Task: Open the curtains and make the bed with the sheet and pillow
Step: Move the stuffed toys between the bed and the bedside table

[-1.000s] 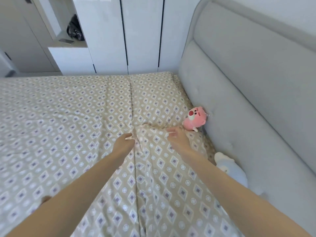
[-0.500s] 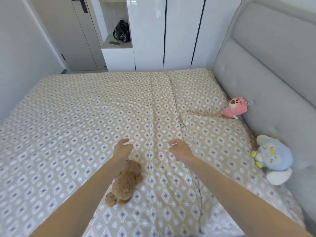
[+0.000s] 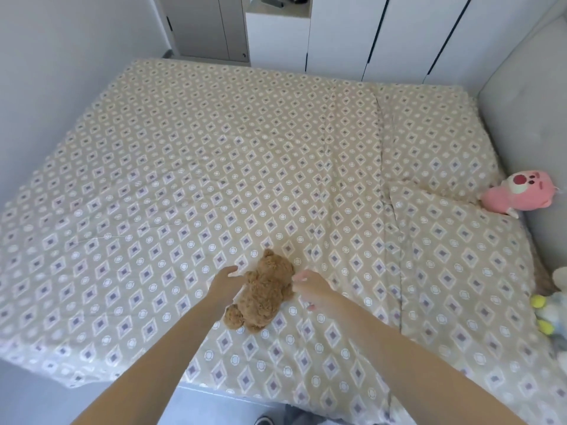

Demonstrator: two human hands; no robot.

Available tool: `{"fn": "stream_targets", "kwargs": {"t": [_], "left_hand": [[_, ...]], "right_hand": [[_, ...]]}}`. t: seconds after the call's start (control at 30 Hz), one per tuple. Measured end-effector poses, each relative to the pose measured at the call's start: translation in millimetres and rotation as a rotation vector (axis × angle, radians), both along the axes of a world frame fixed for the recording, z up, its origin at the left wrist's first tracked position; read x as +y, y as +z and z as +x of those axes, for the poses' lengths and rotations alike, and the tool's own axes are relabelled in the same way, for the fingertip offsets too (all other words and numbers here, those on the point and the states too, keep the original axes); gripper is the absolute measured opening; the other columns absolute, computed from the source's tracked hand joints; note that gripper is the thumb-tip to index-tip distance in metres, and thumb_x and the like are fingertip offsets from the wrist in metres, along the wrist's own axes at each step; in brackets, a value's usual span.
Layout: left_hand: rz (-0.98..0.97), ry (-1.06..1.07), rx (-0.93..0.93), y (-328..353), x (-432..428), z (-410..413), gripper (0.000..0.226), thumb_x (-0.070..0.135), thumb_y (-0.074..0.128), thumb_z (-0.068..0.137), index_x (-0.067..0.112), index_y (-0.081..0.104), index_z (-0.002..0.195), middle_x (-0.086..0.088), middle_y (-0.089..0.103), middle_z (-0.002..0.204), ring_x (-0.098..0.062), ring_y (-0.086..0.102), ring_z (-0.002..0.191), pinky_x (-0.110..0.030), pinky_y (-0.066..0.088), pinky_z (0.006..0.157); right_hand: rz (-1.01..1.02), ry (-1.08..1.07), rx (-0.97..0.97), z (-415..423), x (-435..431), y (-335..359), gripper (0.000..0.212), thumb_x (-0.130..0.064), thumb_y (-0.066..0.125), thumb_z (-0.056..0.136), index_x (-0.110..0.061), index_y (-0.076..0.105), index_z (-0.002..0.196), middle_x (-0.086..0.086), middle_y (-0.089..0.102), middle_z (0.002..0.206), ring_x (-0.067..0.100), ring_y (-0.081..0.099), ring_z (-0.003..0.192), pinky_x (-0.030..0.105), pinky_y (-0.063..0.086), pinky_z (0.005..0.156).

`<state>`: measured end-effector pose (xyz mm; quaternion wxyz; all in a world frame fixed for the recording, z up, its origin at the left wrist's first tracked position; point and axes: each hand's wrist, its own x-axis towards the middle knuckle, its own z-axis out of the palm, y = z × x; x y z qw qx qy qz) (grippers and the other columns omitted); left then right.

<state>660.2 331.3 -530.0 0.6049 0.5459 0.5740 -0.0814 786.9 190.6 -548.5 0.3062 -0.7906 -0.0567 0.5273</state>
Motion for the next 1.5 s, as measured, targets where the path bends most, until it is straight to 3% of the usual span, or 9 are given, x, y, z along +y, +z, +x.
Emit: {"fn": "stream_targets", "kwargs": {"t": [0.4, 0.53, 0.63, 0.77, 0.9, 1.13, 1.23, 1.33, 1.5], "left_hand": [[-0.097, 0.019, 0.144, -100.1, 35.5, 8.3, 0.043, 0.010, 0.040, 0.098, 0.014, 0.043, 0.140, -0.008, 0.040, 0.143, -0.026, 0.041, 0.130, -0.033, 0.034, 0.104], [-0.138, -0.011, 0.195, -136.2, 45.5, 15.2, 0.016, 0.009, 0.041, 0.099, 0.013, 0.053, 0.108, 0.000, 0.052, 0.094, -0.017, 0.050, 0.084, -0.024, 0.038, 0.074], [-0.211, -0.115, 0.204, -157.8, 45.3, 16.5, 0.040, 0.018, 0.039, 0.101, 0.012, 0.039, 0.140, -0.007, 0.052, 0.127, -0.021, 0.052, 0.105, -0.028, 0.041, 0.088], [-0.249, -0.183, 0.188, -178.2, 44.2, 13.4, 0.041, 0.015, 0.032, 0.100, 0.018, 0.045, 0.139, -0.003, 0.051, 0.079, -0.013, 0.042, 0.062, -0.020, 0.033, 0.055], [-0.320, -0.167, 0.202, -174.8, 41.3, 11.6, 0.019, 0.015, 0.035, 0.101, 0.022, 0.042, 0.117, -0.007, 0.051, 0.098, -0.019, 0.048, 0.079, -0.024, 0.038, 0.067], [-0.373, -0.182, -0.004, -143.9, 40.8, 1.2, 0.050, -0.004, 0.035, 0.097, 0.011, 0.033, 0.144, -0.002, 0.022, 0.155, -0.017, 0.030, 0.138, -0.032, 0.024, 0.112], [-0.285, -0.231, -0.042, -115.2, 48.2, 6.5, 0.027, -0.004, 0.038, 0.093, 0.021, 0.050, 0.090, 0.006, 0.041, 0.121, -0.010, 0.038, 0.115, -0.032, 0.030, 0.100], [-0.196, -0.284, -0.088, -80.9, 56.5, 17.4, 0.032, -0.006, 0.039, 0.092, 0.006, 0.052, 0.119, -0.005, 0.033, 0.146, -0.021, 0.028, 0.138, -0.041, 0.025, 0.114], [-0.080, -0.286, -0.211, -0.8, 60.0, 35.9, 0.036, -0.011, 0.032, 0.093, 0.009, 0.054, 0.114, 0.007, 0.040, 0.113, -0.013, 0.051, 0.101, -0.024, 0.046, 0.076]], "right_hand": [[-0.127, -0.034, 0.136, 2.0, 45.6, -103.9, 0.053, -0.011, 0.046, 0.093, -0.021, 0.031, 0.143, 0.004, 0.047, 0.116, 0.025, 0.050, 0.113, 0.041, 0.048, 0.095], [-0.173, -0.128, 0.166, -1.0, 59.4, -136.8, 0.058, -0.018, 0.048, 0.093, -0.019, 0.025, 0.146, 0.006, 0.046, 0.130, 0.024, 0.047, 0.115, 0.040, 0.049, 0.092], [-0.206, -0.193, 0.194, -4.4, 69.4, -159.9, 0.062, -0.023, 0.050, 0.094, -0.014, 0.019, 0.148, 0.009, 0.043, 0.136, 0.029, 0.048, 0.120, 0.041, 0.051, 0.091], [-0.255, -0.200, 0.185, -6.5, 75.7, -173.2, 0.045, -0.019, 0.044, 0.097, -0.007, 0.036, 0.140, 0.014, 0.051, 0.130, 0.031, 0.056, 0.110, 0.040, 0.053, 0.090], [-0.273, -0.257, 0.259, -7.8, 74.5, -168.9, 0.042, -0.018, 0.040, 0.095, -0.007, 0.042, 0.136, 0.015, 0.054, 0.122, 0.031, 0.057, 0.100, 0.040, 0.053, 0.083], [-0.208, -0.300, 0.247, -6.6, 73.3, -128.4, 0.032, -0.014, 0.039, 0.093, -0.010, 0.049, 0.123, 0.009, 0.054, 0.108, 0.026, 0.053, 0.103, 0.043, 0.047, 0.092], [-0.119, -0.365, 0.260, -2.7, 71.0, -93.8, 0.038, -0.003, 0.036, 0.094, -0.014, 0.048, 0.128, 0.007, 0.054, 0.105, 0.025, 0.053, 0.099, 0.044, 0.047, 0.086], [-0.026, -0.446, 0.249, 1.4, 69.1, -54.9, 0.042, 0.001, 0.037, 0.094, -0.014, 0.046, 0.132, 0.010, 0.051, 0.122, 0.028, 0.052, 0.112, 0.045, 0.048, 0.085], [0.160, -0.589, 0.269, 16.2, 61.2, 21.4, 0.018, -0.007, 0.044, 0.090, -0.017, 0.047, 0.105, 0.003, 0.046, 0.091, 0.022, 0.048, 0.086, 0.049, 0.043, 0.095]]}}
